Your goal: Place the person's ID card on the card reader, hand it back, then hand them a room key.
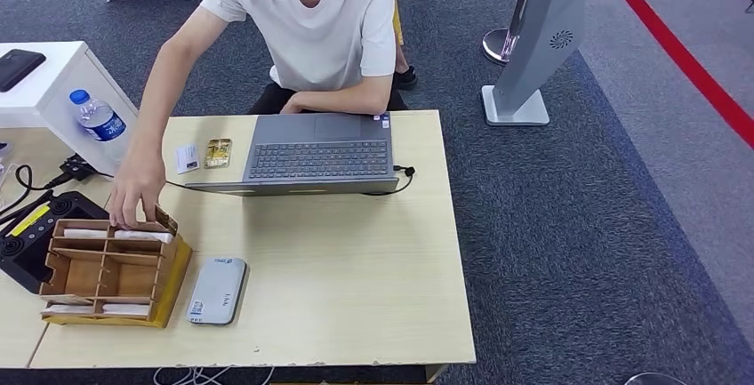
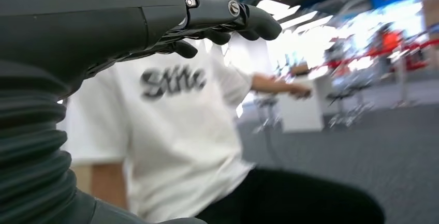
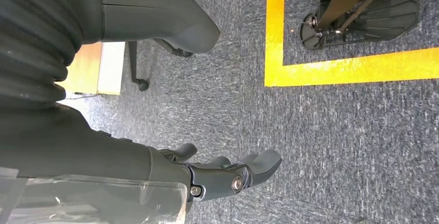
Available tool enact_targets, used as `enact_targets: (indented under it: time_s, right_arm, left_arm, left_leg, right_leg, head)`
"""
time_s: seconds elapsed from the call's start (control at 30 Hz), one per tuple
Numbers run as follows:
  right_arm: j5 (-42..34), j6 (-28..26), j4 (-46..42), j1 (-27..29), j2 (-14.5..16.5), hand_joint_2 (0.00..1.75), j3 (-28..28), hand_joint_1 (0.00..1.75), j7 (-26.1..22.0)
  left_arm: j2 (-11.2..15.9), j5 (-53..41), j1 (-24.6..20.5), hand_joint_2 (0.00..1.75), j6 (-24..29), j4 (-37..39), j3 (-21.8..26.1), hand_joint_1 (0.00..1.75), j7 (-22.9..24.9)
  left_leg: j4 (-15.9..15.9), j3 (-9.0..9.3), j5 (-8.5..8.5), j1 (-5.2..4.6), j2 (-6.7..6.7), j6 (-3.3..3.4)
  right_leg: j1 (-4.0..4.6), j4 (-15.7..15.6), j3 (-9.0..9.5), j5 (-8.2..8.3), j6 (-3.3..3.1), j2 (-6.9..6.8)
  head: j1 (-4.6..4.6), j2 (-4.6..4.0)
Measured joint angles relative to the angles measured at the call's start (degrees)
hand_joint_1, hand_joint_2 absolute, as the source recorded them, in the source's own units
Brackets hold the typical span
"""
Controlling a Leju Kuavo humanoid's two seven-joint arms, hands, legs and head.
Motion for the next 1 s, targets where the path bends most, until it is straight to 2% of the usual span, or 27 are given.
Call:
enact_targets:
  time_s: [0.13,0.27,0.43,0.53,0.67,1.0]
  right_arm:
    - [0.4,0.1,0.0,0.0,-0.2,1.75,-0.2,0.0,0.0]
    - [0.6,0.1,0.0,-0.2,-0.6,1.75,-0.3,0.0,0.0]
    - [0.6,-0.1,0.0,-0.3,-0.9,1.75,-1.1,0.0,-0.5]
    - [0.6,-0.3,0.0,-0.3,-1.0,1.75,-1.5,0.0,-0.8]
    - [0.7,-0.6,0.0,-0.3,-1.0,1.75,-1.8,0.0,-0.8]
    - [1.3,-1.3,0.0,-0.4,-0.7,1.75,-2.7,0.0,-0.6]
  left_arm:
    - [-4.9,13.1,-0.7,1.75,-0.1,2.1,2.5,0.0,4.3]
    - [-9.8,25.4,-1.7,1.75,0.9,5.4,3.5,0.0,5.1]
    - [-15.7,42.8,-3.3,1.75,0.5,11.3,4.3,0.0,1.3]
    - [-19.0,49.5,-4.2,1.75,-0.7,14.6,4.5,0.0,-1.1]
    - [-23.1,51.5,-5.2,1.75,-3.2,18.3,4.5,0.0,-1.8]
    - [-32.8,47.3,-7.2,1.75,-8.8,23.8,2.6,0.0,-1.9]
  left_leg:
    - [0.0,0.01,0.0,-0.03,-0.09,0.01]
    - [0.1,0.02,0.01,-0.09,-0.17,0.02]
    - [0.1,0.04,0.02,-0.15,-0.19,0.04]
    - [0.1,0.05,0.02,-0.16,-0.2,0.06]
    - [0.1,0.07,0.01,-0.17,-0.18,0.08]
    - [0.2,0.07,-0.01,-0.18,-0.18,0.11]
  right_leg:
    - [-0.05,0.0,0.03,0.0,0.01,-0.1]
    - [-0.1,0.0,0.06,0.0,0.02,-0.21]
    - [-0.16,0.0,0.1,0.02,0.05,-0.23]
    - [-0.17,0.0,0.12,0.03,0.07,-0.23]
    - [-0.19,-0.1,0.12,0.05,0.09,-0.21]
    - [-0.19,-0.1,0.12,0.06,0.11,-0.21]
  head:
    - [0.0,0.0]
    - [0.0,0.0]
    - [-0.03,0.0]
    - [-0.02,0.0]
    - [0.02,0.0]
    - [-0.04,-0.01]
